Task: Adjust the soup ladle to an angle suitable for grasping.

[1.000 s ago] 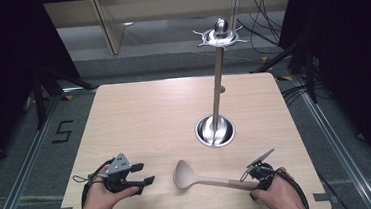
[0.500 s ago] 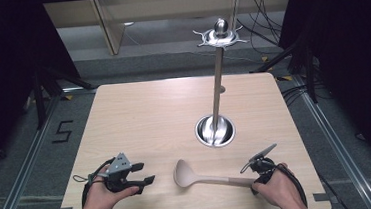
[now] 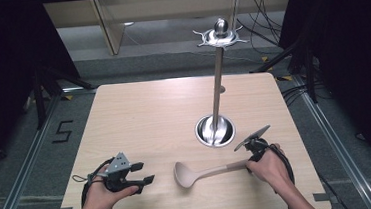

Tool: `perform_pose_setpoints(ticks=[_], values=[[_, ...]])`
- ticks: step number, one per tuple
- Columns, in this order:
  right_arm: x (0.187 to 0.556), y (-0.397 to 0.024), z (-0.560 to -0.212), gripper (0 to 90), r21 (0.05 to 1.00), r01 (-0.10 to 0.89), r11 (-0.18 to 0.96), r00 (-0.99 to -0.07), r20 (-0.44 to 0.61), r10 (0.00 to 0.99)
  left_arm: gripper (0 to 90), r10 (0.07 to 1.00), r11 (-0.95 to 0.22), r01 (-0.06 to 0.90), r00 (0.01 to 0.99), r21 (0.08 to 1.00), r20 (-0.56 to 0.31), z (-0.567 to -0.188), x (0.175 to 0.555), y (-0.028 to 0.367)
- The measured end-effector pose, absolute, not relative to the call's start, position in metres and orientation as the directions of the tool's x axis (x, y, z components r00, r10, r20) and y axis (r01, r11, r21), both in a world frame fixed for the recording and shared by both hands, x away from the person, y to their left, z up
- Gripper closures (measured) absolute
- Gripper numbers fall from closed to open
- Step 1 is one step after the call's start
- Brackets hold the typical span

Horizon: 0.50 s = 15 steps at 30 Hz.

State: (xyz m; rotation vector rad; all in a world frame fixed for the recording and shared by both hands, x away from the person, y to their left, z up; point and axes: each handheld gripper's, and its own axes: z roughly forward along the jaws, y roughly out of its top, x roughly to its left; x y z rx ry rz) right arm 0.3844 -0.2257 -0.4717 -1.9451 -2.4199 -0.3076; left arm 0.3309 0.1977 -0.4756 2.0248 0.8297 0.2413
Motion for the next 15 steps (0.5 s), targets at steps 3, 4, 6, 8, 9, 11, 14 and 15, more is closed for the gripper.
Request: perform_pose_setpoints(ticks=[3, 4, 6, 8, 9, 11, 14, 15], values=[[0.401, -0.222, -0.473, 90.0, 0.165, 0.969, 0.185, -0.207, 0.129, 0.970, 35.8, 0.631, -0.378, 0.441, 0.766, 0.814, -0.123, -0.475, 0.332, 0.199], [0.405, -0.221, -0.473, 90.0, 0.175, 0.969, 0.177, -0.199, 0.119, 0.973, 35.8, 0.630, -0.378, 0.441, 0.767, 0.814, -0.122, -0.475, 0.332, 0.199], [0.409, -0.219, -0.473, 90.0, 0.178, 0.968, 0.175, -0.197, 0.115, 0.974, 35.9, 0.629, -0.381, 0.440, 0.768, 0.813, -0.122, -0.475, 0.332, 0.199], [0.412, -0.218, -0.474, 90.0, 0.180, 0.966, 0.183, -0.204, 0.101, 0.974, 35.9, 0.630, -0.379, 0.441, 0.767, 0.813, -0.123, -0.475, 0.332, 0.199], [0.412, -0.218, -0.474, 90.0, 0.186, 0.966, 0.181, -0.203, 0.106, 0.973, 36.0, 0.633, -0.374, 0.441, 0.764, 0.816, -0.124, -0.476, 0.333, 0.199], [0.408, -0.220, -0.472, 89.8, 0.208, 0.962, 0.178, -0.205, 0.119, 0.971, 36.1, 0.640, -0.362, 0.460, 0.755, 0.811, -0.143, -0.477, 0.333, 0.198], [0.396, -0.224, -0.468, 83.6, 0.256, 0.955, 0.150, -0.192, 0.147, 0.970, 36.1, 0.628, -0.381, 0.446, 0.768, 0.810, -0.128, -0.476, 0.335, 0.198], [0.392, -0.227, -0.467, 81.2, 0.281, 0.947, 0.153, -0.204, 0.163, 0.965, 36.1, 0.628, -0.382, 0.447, 0.768, 0.809, -0.128, -0.476, 0.336, 0.198]])
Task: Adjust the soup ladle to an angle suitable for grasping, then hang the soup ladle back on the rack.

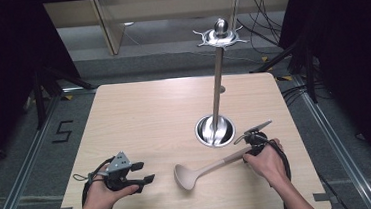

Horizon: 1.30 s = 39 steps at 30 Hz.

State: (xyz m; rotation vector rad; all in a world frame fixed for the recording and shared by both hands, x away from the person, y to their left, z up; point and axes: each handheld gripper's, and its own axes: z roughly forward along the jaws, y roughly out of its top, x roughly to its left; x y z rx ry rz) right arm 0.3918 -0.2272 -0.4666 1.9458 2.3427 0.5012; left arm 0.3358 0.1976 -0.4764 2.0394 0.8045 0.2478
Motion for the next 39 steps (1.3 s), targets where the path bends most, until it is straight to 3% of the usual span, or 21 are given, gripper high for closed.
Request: perform_pose_setpoints(ticks=[7, 12, 13, 22, 26, 31, 35, 39], values=[[0.362, -0.243, -0.465, 68.8, 0.362, 0.926, 0.107, -0.188, 0.197, 0.962, 35.9, 0.634, -0.379, 0.448, 0.763, 0.810, -0.126, -0.475, 0.343, 0.196], [0.349, -0.255, -0.462, 65.5, 0.408, 0.906, 0.107, -0.189, 0.166, 0.968, 35.9, 0.643, -0.364, 0.447, 0.756, 0.817, -0.128, -0.473, 0.347, 0.195], [0.348, -0.258, -0.464, 65.5, 0.448, 0.882, 0.146, -0.232, 0.143, 0.962, 35.9, 0.658, -0.346, 0.459, 0.741, 0.818, -0.137, -0.474, 0.346, 0.194], [0.337, -0.263, -0.454, 61.8, 0.491, 0.861, 0.131, -0.221, 0.131, 0.966, 35.9, 0.656, -0.365, 0.443, 0.746, 0.819, -0.112, -0.474, 0.335, 0.196], [0.345, -0.255, -0.458, 55.5, 0.463, 0.875, 0.140, -0.237, 0.159, 0.958, 35.9, 0.671, -0.338, 0.464, 0.729, 0.819, -0.136, -0.477, 0.334, 0.198], [0.356, -0.246, -0.462, 41.4, 0.454, 0.881, 0.130, -0.227, 0.166, 0.959, 35.8, 0.665, -0.341, 0.467, 0.734, 0.816, -0.142, -0.478, 0.336, 0.197], [0.361, -0.236, -0.467, 33.1, 0.403, 0.914, 0.057, -0.170, 0.251, 0.953, 35.8, 0.653, -0.353, 0.470, 0.743, 0.809, -0.147, -0.478, 0.340, 0.192], [0.368, -0.229, -0.468, 31.4, 0.344, 0.939, -0.005, -0.104, 0.299, 0.948, 35.7, 0.642, -0.361, 0.456, 0.754, 0.813, -0.138, -0.479, 0.340, 0.189]])
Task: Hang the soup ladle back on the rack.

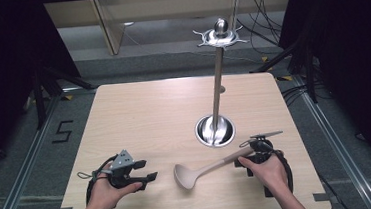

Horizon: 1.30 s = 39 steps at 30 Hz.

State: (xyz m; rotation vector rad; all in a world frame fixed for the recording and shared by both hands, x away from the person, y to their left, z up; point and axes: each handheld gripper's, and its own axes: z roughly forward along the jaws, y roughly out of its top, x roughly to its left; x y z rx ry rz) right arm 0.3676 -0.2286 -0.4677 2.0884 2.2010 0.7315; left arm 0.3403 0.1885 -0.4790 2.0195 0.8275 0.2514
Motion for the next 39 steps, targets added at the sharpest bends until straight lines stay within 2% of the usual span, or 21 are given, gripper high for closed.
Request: perform_pose_setpoints(ticks=[3, 4, 6, 8, 9, 12, 16, 22, 24, 25, 27, 28, 31, 32, 34, 35, 39], values=[[0.372, -0.224, -0.466, 30.9, 0.338, 0.940, -0.053, -0.060, 0.313, 0.948, 35.6, 0.648, -0.350, 0.473, 0.746, 0.808, -0.156, -0.480, 0.339, 0.188], [0.375, -0.219, -0.465, 31.0, 0.327, 0.938, -0.117, 0.002, 0.330, 0.944, 35.6, 0.642, -0.363, 0.467, 0.752, 0.807, -0.147, -0.478, 0.339, 0.190], [0.378, -0.215, -0.462, 31.0, 0.318, 0.935, -0.155, 0.037, 0.347, 0.937, 35.7, 0.631, -0.370, 0.445, 0.764, 0.816, -0.130, -0.477, 0.339, 0.191], [0.380, -0.217, -0.464, 31.0, 0.327, 0.937, -0.122, 0.006, 0.334, 0.943, 35.6, 0.633, -0.369, 0.434, 0.765, 0.822, -0.120, -0.476, 0.340, 0.193], [0.383, -0.212, -0.467, 31.7, 0.302, 0.943, -0.143, 0.035, 0.338, 0.941, 35.6, 0.631, -0.360, 0.440, 0.765, 0.822, -0.133, -0.476, 0.339, 0.193], [0.385, -0.209, -0.470, 31.8, 0.295, 0.947, -0.131, 0.025, 0.340, 0.940, 35.7, 0.629, -0.364, 0.435, 0.767, 0.823, -0.127, -0.476, 0.339, 0.192], [0.387, -0.200, -0.472, 31.9, 0.272, 0.946, -0.177, 0.079, 0.336, 0.939, 35.7, 0.628, -0.369, 0.438, 0.768, 0.819, -0.128, -0.476, 0.339, 0.190], [0.387, -0.198, -0.473, 32.7, 0.259, 0.954, -0.149, 0.050, 0.352, 0.935, 35.7, 0.628, -0.379, 0.450, 0.767, 0.809, -0.133, -0.476, 0.340, 0.187], [0.388, -0.196, -0.472, 32.7, 0.238, 0.957, -0.164, 0.070, 0.359, 0.931, 35.7, 0.623, -0.379, 0.439, 0.772, 0.815, -0.126, -0.476, 0.340, 0.187], [0.389, -0.190, -0.473, 32.7, 0.238, 0.943, -0.232, 0.126, 0.391, 0.912, 35.7, 0.623, -0.379, 0.436, 0.772, 0.816, -0.123, -0.476, 0.339, 0.188], [0.392, -0.192, -0.474, 32.6, 0.242, 0.949, -0.200, 0.100, 0.370, 0.924, 35.7, 0.625, -0.373, 0.437, 0.770, 0.818, -0.127, -0.477, 0.339, 0.188], [0.392, -0.191, -0.473, 32.6, 0.212, 0.957, -0.196, 0.107, 0.370, 0.923, 35.7, 0.622, -0.390, 0.437, 0.774, 0.811, -0.119, -0.476, 0.339, 0.189], [0.397, -0.188, -0.474, 32.6, 0.230, 0.951, -0.207, 0.116, 0.357, 0.927, 35.8, 0.621, -0.391, 0.436, 0.775, 0.811, -0.118, -0.476, 0.339, 0.189], [0.398, -0.184, -0.472, 32.6, 0.198, 0.945, -0.261, 0.169, 0.388, 0.906, 35.8, 0.620, -0.391, 0.435, 0.776, 0.811, -0.117, -0.476, 0.339, 0.189], [0.402, -0.187, -0.476, 32.4, 0.208, 0.961, -0.182, 0.105, 0.333, 0.937, 35.9, 0.621, -0.382, 0.439, 0.774, 0.814, -0.126, -0.476, 0.339, 0.188], [0.403, -0.186, -0.477, 32.2, 0.204, 0.964, -0.167, 0.093, 0.331, 0.939, 35.9, 0.617, -0.410, 0.429, 0.780, 0.805, -0.101, -0.476, 0.340, 0.190], [0.409, -0.183, -0.476, 31.2, 0.199, 0.965, -0.172, 0.101, 0.322, 0.941, 35.9, 0.620, -0.379, 0.439, 0.774, 0.815, -0.128, -0.476, 0.339, 0.187]])
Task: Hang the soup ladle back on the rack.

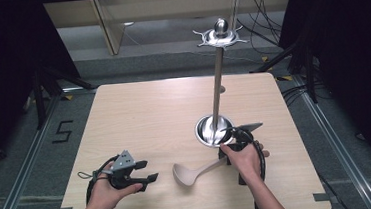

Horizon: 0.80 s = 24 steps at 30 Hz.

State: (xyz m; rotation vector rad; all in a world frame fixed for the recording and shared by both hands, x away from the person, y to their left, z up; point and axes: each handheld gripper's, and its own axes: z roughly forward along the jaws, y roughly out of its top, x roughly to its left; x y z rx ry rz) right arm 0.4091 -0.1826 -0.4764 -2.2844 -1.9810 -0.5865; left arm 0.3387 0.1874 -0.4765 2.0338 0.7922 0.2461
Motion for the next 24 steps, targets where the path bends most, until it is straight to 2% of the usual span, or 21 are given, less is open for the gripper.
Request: perform_pose_setpoints(ticks=[5, 6, 7, 8, 9, 10, 11, 12, 13, 14, 15, 16, 17, 18, 22, 23, 24], values=[[0.416, -0.182, -0.476, 31.7, 0.170, 0.971, -0.169, 0.111, 0.308, 0.945, 36.1, 0.631, -0.364, 0.454, 0.763, 0.813, -0.144, -0.477, 0.337, 0.186], [0.417, -0.189, -0.484, 31.9, 0.249, 0.967, -0.056, -0.012, 0.263, 0.965, 36.1, 0.630, -0.365, 0.453, 0.763, 0.813, -0.142, -0.477, 0.337, 0.186], [0.420, -0.181, -0.475, 32.2, 0.133, 0.973, -0.187, 0.140, 0.303, 0.943, 36.2, 0.630, -0.365, 0.452, 0.763, 0.814, -0.141, -0.478, 0.337, 0.186], [0.423, -0.176, -0.473, 32.6, 0.102, 0.963, -0.249, 0.208, 0.307, 0.929, 36.3, 0.633, -0.367, 0.454, 0.762, 0.812, -0.140, -0.477, 0.337, 0.186], [0.425, -0.169, -0.471, 32.9, 0.049, 0.934, -0.353, 0.314, 0.353, 0.881, 36.3, 0.633, -0.365, 0.454, 0.762, 0.813, -0.141, -0.477, 0.337, 0.186], [0.427, -0.166, -0.470, 32.9, 0.023, 0.922, -0.387, 0.355, 0.353, 0.866, 36.3, 0.633, -0.365, 0.454, 0.762, 0.813, -0.141, -0.477, 0.337, 0.186], [0.427, -0.166, -0.470, 32.9, 0.023, 0.922, -0.387, 0.355, 0.353, 0.866, 36.3, 0.630, -0.371, 0.449, 0.764, 0.813, -0.135, -0.477, 0.337, 0.187], [0.429, -0.170, -0.474, 32.9, 0.058, 0.944, -0.324, 0.291, 0.316, 0.903, 36.4, 0.621, -0.403, 0.431, 0.777, 0.807, -0.105, -0.477, 0.339, 0.189], [0.430, -0.177, -0.478, 33.1, 0.130, 0.967, -0.220, 0.179, 0.268, 0.947, 36.4, 0.621, -0.403, 0.431, 0.777, 0.807, -0.105, -0.477, 0.339, 0.189], [0.431, -0.175, -0.478, 33.2, 0.126, 0.964, -0.236, 0.196, 0.269, 0.943, 36.4, 0.621, -0.395, 0.432, 0.776, 0.811, -0.111, -0.477, 0.339, 0.188], [0.434, -0.167, -0.473, 33.3, 0.062, 0.945, -0.322, 0.290, 0.298, 0.909, 36.4, 0.621, -0.395, 0.432, 0.776, 0.811, -0.111, -0.477, 0.339, 0.188], [0.435, -0.166, -0.472, 33.2, 0.035, 0.943, -0.331, 0.306, 0.299, 0.904, 36.4, 0.630, -0.382, 0.451, 0.766, 0.807, -0.130, -0.477, 0.338, 0.187], [0.435, -0.166, -0.472, 33.2, 0.035, 0.943, -0.331, 0.306, 0.299, 0.904, 36.4, 0.630, -0.382, 0.451, 0.766, 0.807, -0.130, -0.477, 0.338, 0.187], [0.436, -0.168, -0.475, 33.3, 0.080, 0.960, -0.269, 0.241, 0.259, 0.935, 36.4, 0.631, -0.388, 0.449, 0.766, 0.805, -0.123, -0.477, 0.338, 0.188], [0.440, -0.166, -0.475, 34.0, 0.058, 0.960, -0.272, 0.250, 0.248, 0.936, 36.5, 0.622, -0.382, 0.435, 0.773, 0.816, -0.121, -0.477, 0.338, 0.188], [0.441, -0.163, -0.473, 34.7, 0.018, 0.951, -0.309, 0.295, 0.248, 0.923, 36.6, 0.625, -0.383, 0.436, 0.771, 0.814, -0.119, -0.477, 0.337, 0.188], [0.441, -0.163, -0.473, 34.7, 0.018, 0.951, -0.309, 0.295, 0.248, 0.923, 36.6, 0.625, -0.383, 0.436, 0.771, 0.814, -0.119, -0.477, 0.337, 0.188]])
